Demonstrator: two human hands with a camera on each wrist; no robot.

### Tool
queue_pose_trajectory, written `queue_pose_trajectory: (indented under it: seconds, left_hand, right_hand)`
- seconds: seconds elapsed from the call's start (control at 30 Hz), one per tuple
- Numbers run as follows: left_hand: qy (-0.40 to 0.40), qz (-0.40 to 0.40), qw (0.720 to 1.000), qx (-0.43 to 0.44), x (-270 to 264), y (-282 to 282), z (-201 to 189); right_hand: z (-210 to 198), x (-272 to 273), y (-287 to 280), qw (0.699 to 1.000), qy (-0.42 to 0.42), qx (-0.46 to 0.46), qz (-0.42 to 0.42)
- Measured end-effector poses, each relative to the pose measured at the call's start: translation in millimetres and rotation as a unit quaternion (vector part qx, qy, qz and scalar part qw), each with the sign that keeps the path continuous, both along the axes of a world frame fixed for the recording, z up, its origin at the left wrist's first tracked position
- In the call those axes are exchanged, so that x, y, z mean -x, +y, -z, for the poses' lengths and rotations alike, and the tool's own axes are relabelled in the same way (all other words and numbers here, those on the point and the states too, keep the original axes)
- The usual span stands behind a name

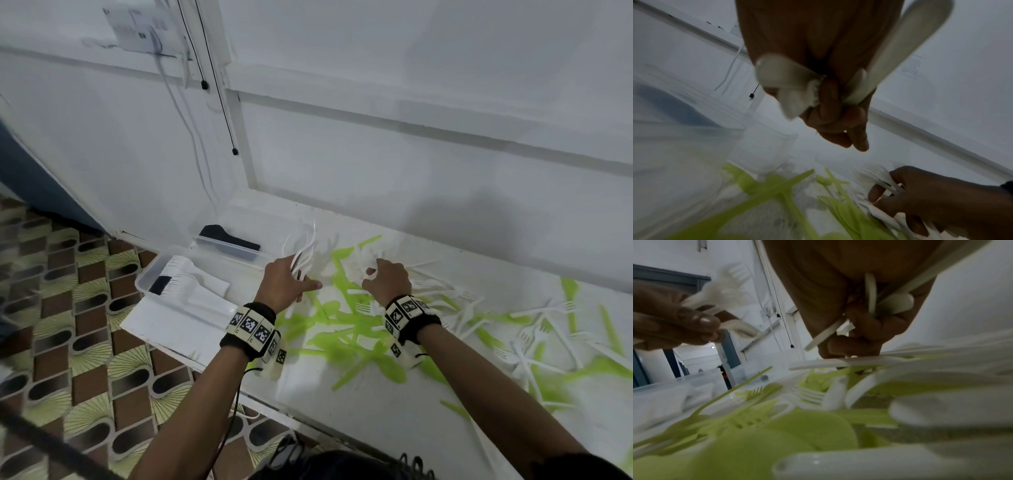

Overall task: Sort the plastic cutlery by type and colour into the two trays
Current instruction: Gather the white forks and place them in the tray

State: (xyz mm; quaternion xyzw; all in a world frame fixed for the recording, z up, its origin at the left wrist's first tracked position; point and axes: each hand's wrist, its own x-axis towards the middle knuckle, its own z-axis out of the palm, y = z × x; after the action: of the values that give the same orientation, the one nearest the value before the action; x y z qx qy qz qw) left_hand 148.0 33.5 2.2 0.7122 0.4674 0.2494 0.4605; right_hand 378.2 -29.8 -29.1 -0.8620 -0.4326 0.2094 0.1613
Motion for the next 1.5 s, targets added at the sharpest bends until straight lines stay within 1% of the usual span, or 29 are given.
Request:
queue_pose_trajectory:
  seconds: [0.07,0.13,0.23,0.3,0.37,0.47,0.57,0.63,0.73,0.87,0.93,1.0,1.07,1.17,1.33,1.43,1.5]
  left_hand:
    - [-0.005,-0.015,1.0,0.023,-2,-1,6]
    - [-0.032,-0.029,0.997,0.057,-5,-2,12]
    - [-0.084,-0.031,0.989,0.119,-9,-5,16]
    - [-0.096,-0.026,0.987,0.127,-13,-5,18]
    - [-0.099,-0.017,0.987,0.125,-18,-4,20]
    - [-0.091,0.02,0.988,0.121,-27,-4,25]
    - [-0.076,0.063,0.988,0.116,-39,-5,28]
    - [-0.072,0.08,0.988,0.109,-49,-6,33]
    - [-0.07,0.068,0.991,0.092,-64,-9,33]
    - [-0.113,0.046,0.987,0.105,-88,-15,20]
    - [-0.124,0.052,0.981,0.136,-100,-20,12]
    - [-0.111,0.071,0.979,0.157,-110,-24,9]
    - [-0.099,0.075,0.979,0.164,-116,-29,9]
    - [-0.118,0.066,0.975,0.179,-116,-32,15]
    - [-0.097,0.047,0.978,0.179,-106,-34,20]
    - [-0.127,-0.004,0.972,0.196,-98,-36,25]
    - [-0.131,-0.037,0.971,0.196,-95,-36,23]
  right_hand:
    - [1,2,-2,1.0,0.014,-0.004,0.006]
    - [1,5,-6,0.999,0.028,-0.026,0.023]
    - [3,4,-11,0.994,0.053,-0.083,0.051]
    - [4,3,-15,0.987,0.086,-0.125,0.05]
    - [1,5,-19,0.974,0.128,-0.18,0.059]
    - [-9,8,-23,0.946,0.17,-0.265,0.077]
    - [-22,9,-27,0.918,0.222,-0.31,0.104]
    - [-27,5,-30,0.906,0.239,-0.331,0.113]
    - [-32,-3,-41,0.906,0.251,-0.327,0.098]
    - [-26,-12,-59,0.909,0.261,-0.316,0.076]
    - [-21,-11,-67,0.919,0.255,-0.294,0.068]
    - [-14,-8,-74,0.932,0.232,-0.274,0.058]
    - [-9,-4,-78,0.937,0.215,-0.271,0.049]
    - [-2,0,-78,0.947,0.19,-0.254,0.042]
    - [-2,5,-77,0.962,0.155,-0.221,0.037]
    - [-7,8,-71,0.968,0.148,-0.199,0.043]
    - [-9,10,-68,0.964,0.173,-0.193,0.064]
